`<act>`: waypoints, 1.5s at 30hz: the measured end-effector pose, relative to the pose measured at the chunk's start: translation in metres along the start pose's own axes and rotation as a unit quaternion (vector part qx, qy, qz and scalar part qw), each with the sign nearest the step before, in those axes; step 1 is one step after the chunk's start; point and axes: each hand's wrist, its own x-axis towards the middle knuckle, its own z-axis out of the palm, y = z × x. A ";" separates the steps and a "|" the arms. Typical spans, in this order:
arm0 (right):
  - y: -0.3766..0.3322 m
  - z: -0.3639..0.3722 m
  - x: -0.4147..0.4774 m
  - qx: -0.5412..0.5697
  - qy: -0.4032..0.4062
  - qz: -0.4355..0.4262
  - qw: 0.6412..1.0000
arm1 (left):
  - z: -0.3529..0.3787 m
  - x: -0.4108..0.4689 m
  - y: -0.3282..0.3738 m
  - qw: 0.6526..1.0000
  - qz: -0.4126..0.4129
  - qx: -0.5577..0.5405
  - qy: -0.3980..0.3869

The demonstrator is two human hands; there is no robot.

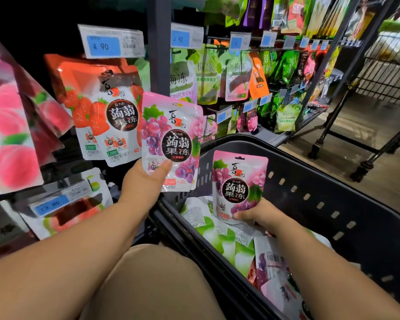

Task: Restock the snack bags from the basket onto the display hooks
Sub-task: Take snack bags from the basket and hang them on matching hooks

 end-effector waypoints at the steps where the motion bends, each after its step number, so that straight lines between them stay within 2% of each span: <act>1: 0.001 0.000 0.001 0.003 0.005 -0.001 1.000 | 0.000 -0.001 0.000 1.000 -0.006 -0.008 -0.005; 4: 0.001 0.002 0.002 0.039 0.012 0.005 0.999 | -0.006 -0.005 -0.001 0.998 -0.013 -0.056 -0.011; 9: -0.024 -0.001 0.001 0.156 0.035 -0.049 0.986 | -0.035 -0.020 0.009 0.997 -0.001 -0.079 -0.016; 16: -0.097 0.017 -0.015 0.186 -0.021 -0.200 0.962 | -0.087 -0.035 0.019 0.995 0.019 -0.092 0.024; 20: -0.148 0.040 -0.032 0.200 -0.092 -0.288 0.932 | -0.110 -0.035 0.033 0.990 0.033 -0.122 0.061; 22: -0.169 0.052 -0.041 0.194 -0.100 -0.311 0.925 | -0.118 -0.035 0.043 0.989 0.052 -0.118 0.072; 28: -0.212 0.082 -0.060 0.219 -0.129 -0.335 0.907 | -0.140 -0.043 0.062 0.979 0.079 -0.140 0.128; 34: -0.248 0.112 -0.067 0.243 -0.172 -0.353 0.887 | -0.172 -0.047 0.078 0.971 0.107 -0.152 0.148; 38: -0.290 0.137 -0.069 0.253 -0.213 -0.376 0.865 | -0.204 -0.040 0.105 0.964 0.127 -0.119 0.203; 45: -0.368 0.177 -0.086 0.232 -0.254 -0.416 0.842 | -0.259 -0.034 0.144 0.950 0.163 -0.116 0.240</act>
